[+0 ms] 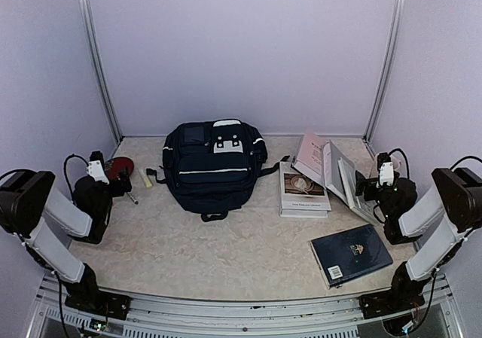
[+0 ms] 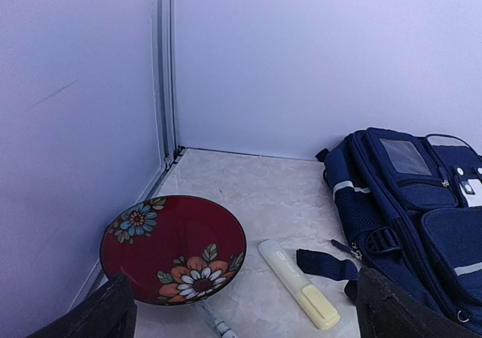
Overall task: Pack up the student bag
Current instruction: Pick up the student bag from the center of the board.
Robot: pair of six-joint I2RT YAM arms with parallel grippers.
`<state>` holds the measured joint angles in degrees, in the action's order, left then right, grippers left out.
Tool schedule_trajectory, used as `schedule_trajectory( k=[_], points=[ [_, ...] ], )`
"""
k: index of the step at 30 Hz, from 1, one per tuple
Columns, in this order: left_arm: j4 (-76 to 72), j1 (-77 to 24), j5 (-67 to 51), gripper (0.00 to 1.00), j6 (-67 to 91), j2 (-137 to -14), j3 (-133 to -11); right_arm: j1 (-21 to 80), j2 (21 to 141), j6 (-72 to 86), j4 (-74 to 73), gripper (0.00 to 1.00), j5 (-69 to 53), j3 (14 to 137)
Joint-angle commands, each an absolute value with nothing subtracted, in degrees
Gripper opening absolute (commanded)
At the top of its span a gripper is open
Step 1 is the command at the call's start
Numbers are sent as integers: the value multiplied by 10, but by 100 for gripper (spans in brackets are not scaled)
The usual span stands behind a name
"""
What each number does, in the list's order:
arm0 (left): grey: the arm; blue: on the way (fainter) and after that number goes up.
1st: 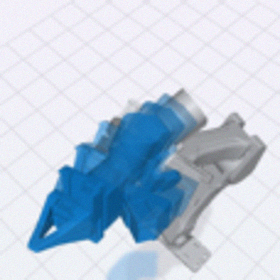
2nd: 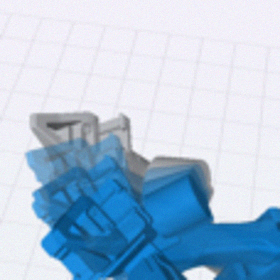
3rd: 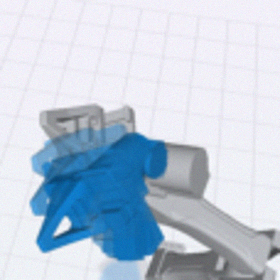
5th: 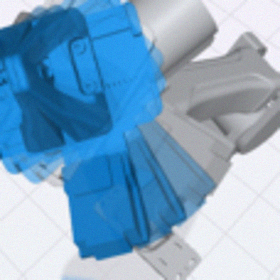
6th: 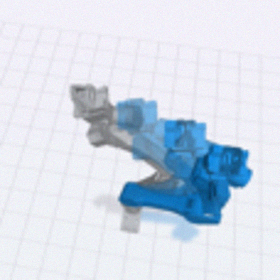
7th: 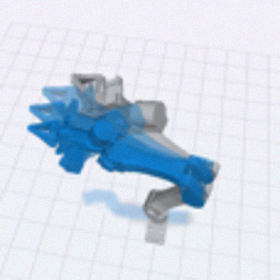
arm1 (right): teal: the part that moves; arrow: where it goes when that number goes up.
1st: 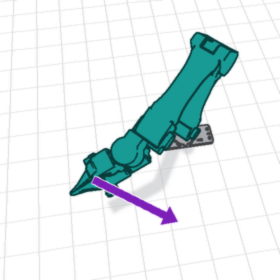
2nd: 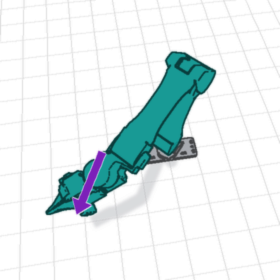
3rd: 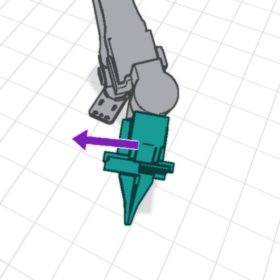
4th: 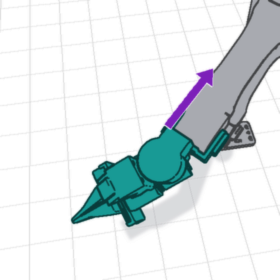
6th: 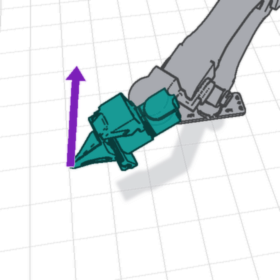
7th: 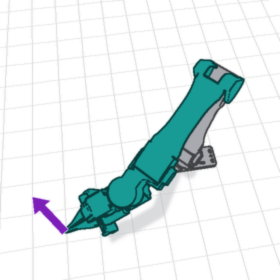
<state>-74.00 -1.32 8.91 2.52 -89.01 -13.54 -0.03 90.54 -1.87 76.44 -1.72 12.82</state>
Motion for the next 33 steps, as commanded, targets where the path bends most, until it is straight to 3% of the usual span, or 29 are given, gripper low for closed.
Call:
schedule_trajectory(
  k=[1,12,16,20,23,25,28,33],
  points=[
    [-738,-14,89,99,24,-892,-142,-4,906,-20,756,100,-33,135],
    [-720,-20,95,99,17,-879,-148,-5,896,-21,741,100,-37,139],
    [-499,-98,147,99,-27,-770,-239,-5,767,9,562,100,-5,184],
    [-460,-186,12,99,-72,-737,-284,-5,645,56,462,100,-120,225],
    [-293,-239,-81,99,-129,-800,-382,-2,603,110,389,100,-202,275],
    [-121,-265,-78,98,-136,-868,-503,9,591,129,324,100,-237,312],
    [51,-279,-147,88,-195,-955,-644,50,583,131,240,100,-248,360],
    [248,-356,-61,89,-341,-1109,-812,130,583,125,160,100,-239,399]
  ],
)
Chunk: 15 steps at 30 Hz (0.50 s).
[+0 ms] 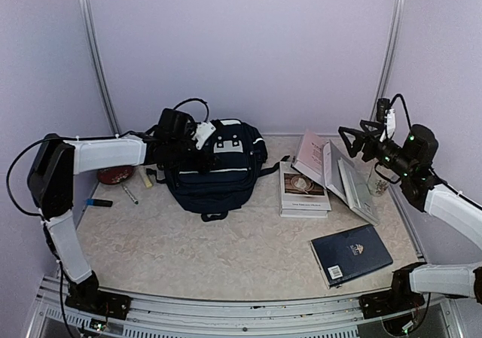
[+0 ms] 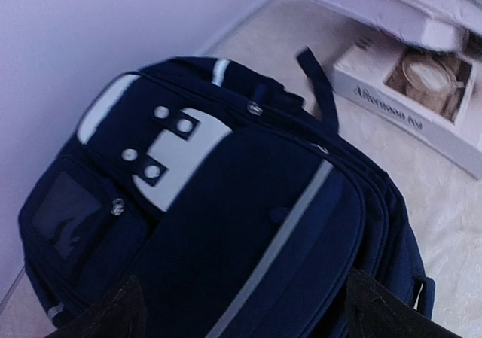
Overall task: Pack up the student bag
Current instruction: Pick up the student bag from the center of the board.
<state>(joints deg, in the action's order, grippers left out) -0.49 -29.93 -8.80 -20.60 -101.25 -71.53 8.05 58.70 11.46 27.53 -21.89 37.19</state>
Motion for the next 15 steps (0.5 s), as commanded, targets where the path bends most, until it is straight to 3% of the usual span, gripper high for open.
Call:
schedule_trajectory(
  k=[1,7,10,11,14,15],
  points=[
    [278,-365,-54,91,-357,-1138,-832,146,586,122,146,100,-228,406],
    [315,-386,-40,95,-374,-1252,-879,200,603,125,85,100,-195,431],
    [286,-384,-18,86,-355,-1265,-876,220,608,136,76,100,-184,427],
    [282,-384,-11,74,-351,-1265,-875,227,611,138,77,100,-183,426],
    [258,-385,-12,14,-344,-1238,-856,245,623,144,83,100,-177,430],
    [241,-385,-8,0,-340,-1220,-843,251,630,148,83,100,-177,434]
  ],
)
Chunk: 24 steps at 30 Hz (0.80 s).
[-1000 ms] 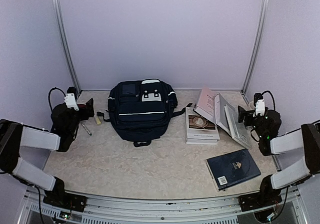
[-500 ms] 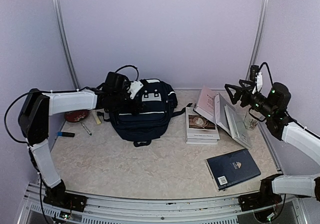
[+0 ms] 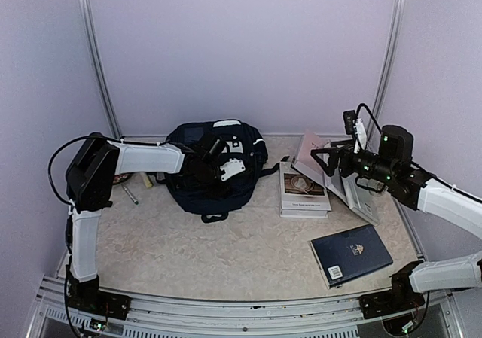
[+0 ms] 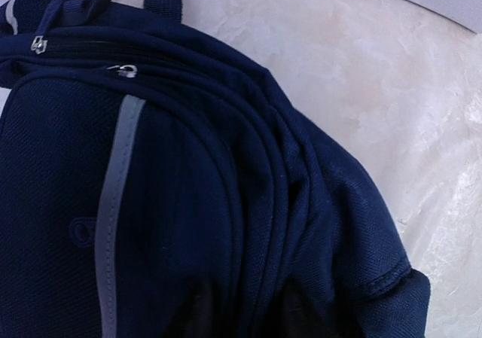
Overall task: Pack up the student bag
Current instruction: Pick up the student bag from the center of the board.
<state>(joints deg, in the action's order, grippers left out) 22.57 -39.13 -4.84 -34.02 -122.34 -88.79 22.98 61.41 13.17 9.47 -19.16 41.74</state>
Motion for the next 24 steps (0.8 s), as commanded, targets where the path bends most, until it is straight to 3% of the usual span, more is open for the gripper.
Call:
schedule_trajectory(
  k=[1,11,24],
  points=[
    [217,-387,-5,0,-336,-1200,-830,256,636,152,83,100,-176,441],
    [30,-444,-18,0,-275,-948,-719,325,731,181,15,100,-179,554],
    [-139,-439,-4,0,16,-846,-776,471,738,133,-34,98,-169,679]
  ],
)
